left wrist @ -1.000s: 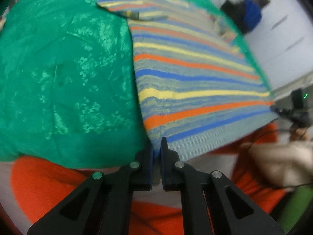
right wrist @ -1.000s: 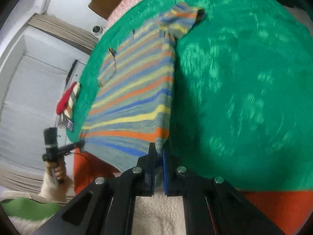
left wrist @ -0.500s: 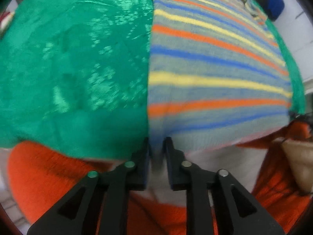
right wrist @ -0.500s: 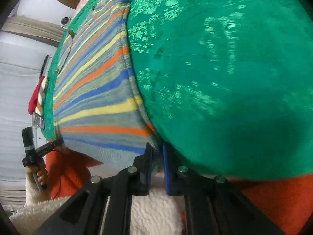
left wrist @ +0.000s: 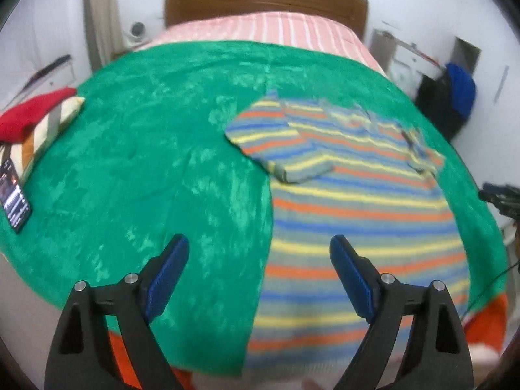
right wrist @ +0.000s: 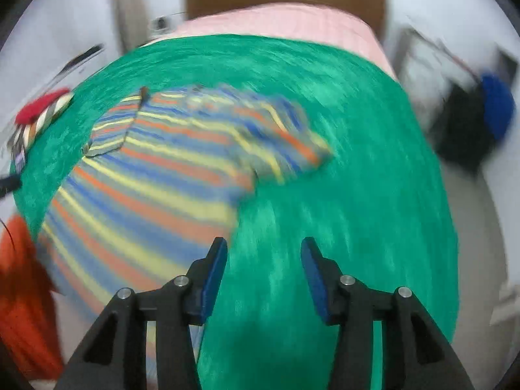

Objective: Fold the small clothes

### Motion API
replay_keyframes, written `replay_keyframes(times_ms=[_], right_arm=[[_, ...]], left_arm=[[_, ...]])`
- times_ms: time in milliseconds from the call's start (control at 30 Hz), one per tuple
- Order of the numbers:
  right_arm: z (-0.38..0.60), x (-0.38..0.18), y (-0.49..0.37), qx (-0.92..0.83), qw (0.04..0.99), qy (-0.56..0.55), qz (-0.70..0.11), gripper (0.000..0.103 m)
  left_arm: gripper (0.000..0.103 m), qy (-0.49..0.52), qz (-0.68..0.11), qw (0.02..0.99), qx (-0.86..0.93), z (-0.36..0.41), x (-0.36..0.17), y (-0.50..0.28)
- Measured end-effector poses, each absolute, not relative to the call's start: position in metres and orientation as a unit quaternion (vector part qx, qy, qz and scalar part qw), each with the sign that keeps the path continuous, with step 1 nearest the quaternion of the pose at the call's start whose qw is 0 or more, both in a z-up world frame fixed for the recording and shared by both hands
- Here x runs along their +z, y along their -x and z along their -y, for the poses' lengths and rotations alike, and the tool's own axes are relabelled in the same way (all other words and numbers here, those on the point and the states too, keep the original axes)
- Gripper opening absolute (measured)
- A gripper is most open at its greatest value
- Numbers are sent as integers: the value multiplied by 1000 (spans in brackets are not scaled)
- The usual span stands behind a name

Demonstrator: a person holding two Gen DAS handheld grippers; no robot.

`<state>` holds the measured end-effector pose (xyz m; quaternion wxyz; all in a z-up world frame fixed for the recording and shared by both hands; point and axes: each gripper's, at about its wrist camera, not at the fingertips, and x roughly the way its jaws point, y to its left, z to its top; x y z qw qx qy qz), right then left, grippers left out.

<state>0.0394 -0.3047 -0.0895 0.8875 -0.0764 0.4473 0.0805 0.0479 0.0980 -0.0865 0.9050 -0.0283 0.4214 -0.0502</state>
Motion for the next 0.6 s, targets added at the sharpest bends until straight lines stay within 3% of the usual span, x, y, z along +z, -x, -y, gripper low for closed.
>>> replay_keyframes(times_ms=[233, 300, 333, 467, 600], right_arm=[[251, -163, -165, 124, 857, 174, -470, 45], [264, -175, -183, 105, 857, 160, -478, 11], [278, -171, -188, 96, 865, 127, -476, 4], [384, -118, -186, 9, 905, -7, -426, 2], [497, -89, -174, -124, 898, -37, -420, 2]], left_arm=[[89, 78, -470, 879, -30, -115, -114, -36], [89, 70, -483, 873, -15, -119, -121, -29], [89, 70, -486, 871, -8, -124, -123, -26], [89, 87, -488, 868, 5, -137, -127, -21], [89, 96, -493, 864, 5, -130, -132, -32]])
